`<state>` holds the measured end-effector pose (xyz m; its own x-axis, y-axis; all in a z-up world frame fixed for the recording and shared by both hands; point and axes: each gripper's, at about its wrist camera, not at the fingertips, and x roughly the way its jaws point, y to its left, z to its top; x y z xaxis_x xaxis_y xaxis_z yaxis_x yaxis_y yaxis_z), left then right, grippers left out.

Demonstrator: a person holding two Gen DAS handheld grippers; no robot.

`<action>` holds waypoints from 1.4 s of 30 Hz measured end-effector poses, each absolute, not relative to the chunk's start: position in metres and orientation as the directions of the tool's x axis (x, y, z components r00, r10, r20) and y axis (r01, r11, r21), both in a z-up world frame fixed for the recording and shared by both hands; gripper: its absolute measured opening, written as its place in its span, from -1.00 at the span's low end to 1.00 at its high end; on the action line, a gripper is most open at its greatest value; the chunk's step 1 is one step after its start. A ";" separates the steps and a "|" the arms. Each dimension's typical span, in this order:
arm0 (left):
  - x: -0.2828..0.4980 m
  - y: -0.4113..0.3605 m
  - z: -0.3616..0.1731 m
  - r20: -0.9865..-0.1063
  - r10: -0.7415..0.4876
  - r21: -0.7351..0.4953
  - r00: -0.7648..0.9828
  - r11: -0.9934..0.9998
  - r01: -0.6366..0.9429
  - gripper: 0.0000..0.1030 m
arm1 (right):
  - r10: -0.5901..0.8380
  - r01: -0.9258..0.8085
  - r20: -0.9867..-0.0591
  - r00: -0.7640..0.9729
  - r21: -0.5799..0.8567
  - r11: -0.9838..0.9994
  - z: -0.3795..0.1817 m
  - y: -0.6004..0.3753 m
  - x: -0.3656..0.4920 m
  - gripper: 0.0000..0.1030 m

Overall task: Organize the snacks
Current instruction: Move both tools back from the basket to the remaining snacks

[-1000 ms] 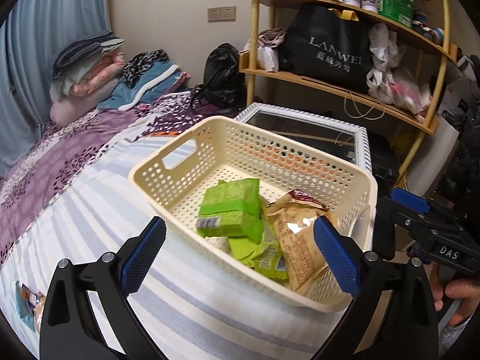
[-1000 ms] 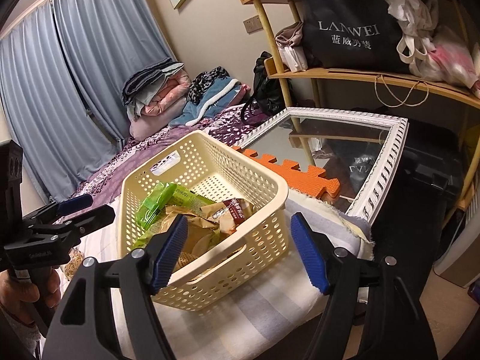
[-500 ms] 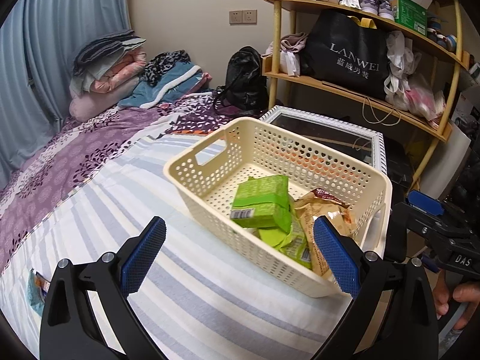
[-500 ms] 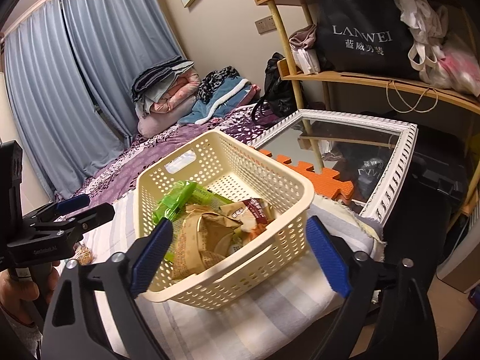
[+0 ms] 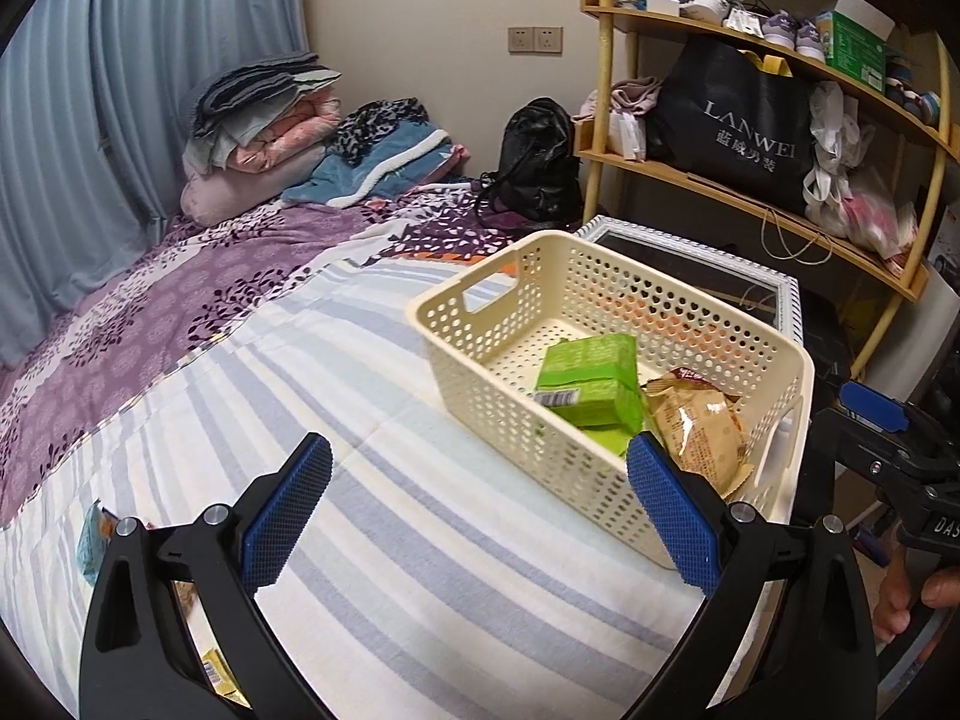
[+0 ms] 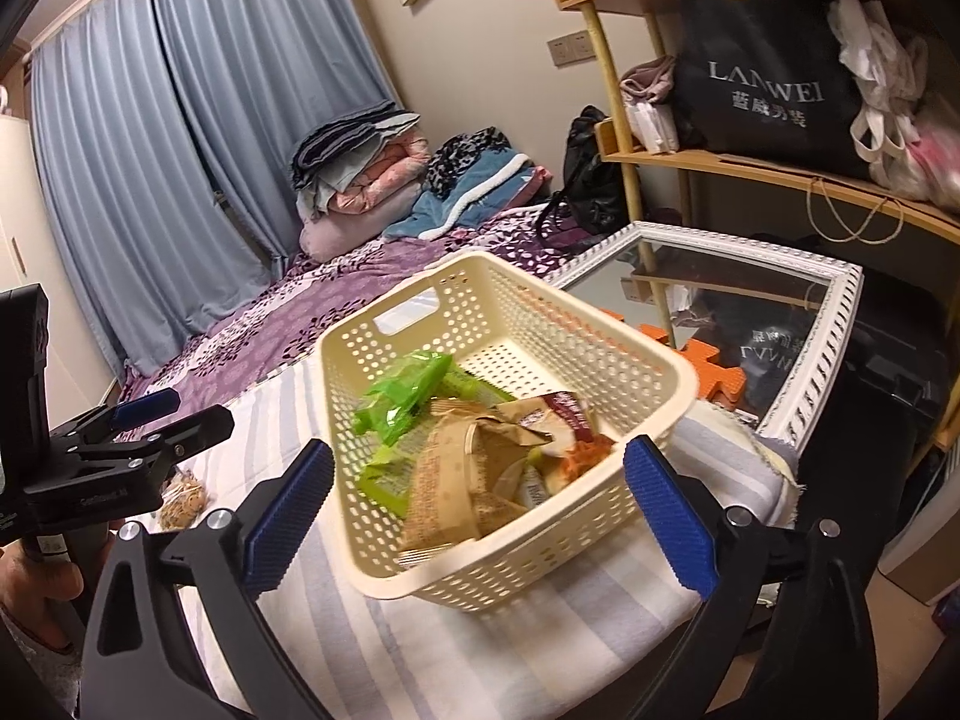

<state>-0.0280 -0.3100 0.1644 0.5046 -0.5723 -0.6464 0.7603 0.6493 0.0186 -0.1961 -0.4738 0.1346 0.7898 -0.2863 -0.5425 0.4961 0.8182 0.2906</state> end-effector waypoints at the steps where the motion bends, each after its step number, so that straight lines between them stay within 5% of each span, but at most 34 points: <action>1: -0.026 -0.306 0.164 -0.648 -0.567 0.017 0.509 0.657 0.753 0.94 | -0.280 0.489 -0.543 0.792 0.289 0.823 0.135 -0.471 -0.194 0.87; 20: 0.017 -0.189 0.156 -0.656 -0.464 -0.043 0.595 0.810 0.584 0.94 | -0.098 0.293 -0.575 0.812 0.258 0.921 0.135 -0.380 -0.137 0.87; 42: 0.038 -0.007 0.128 -0.707 -0.260 -0.117 0.658 0.960 0.254 0.94 | 0.175 -0.027 -0.733 0.657 0.209 0.978 0.077 -0.233 -0.059 0.87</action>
<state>0.0382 -0.0072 0.1282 0.6578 -0.2598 -0.7069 0.2536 0.9602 -0.1170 -0.0585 -0.2331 0.0768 0.6572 0.1746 -0.7332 -0.0267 0.9776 0.2088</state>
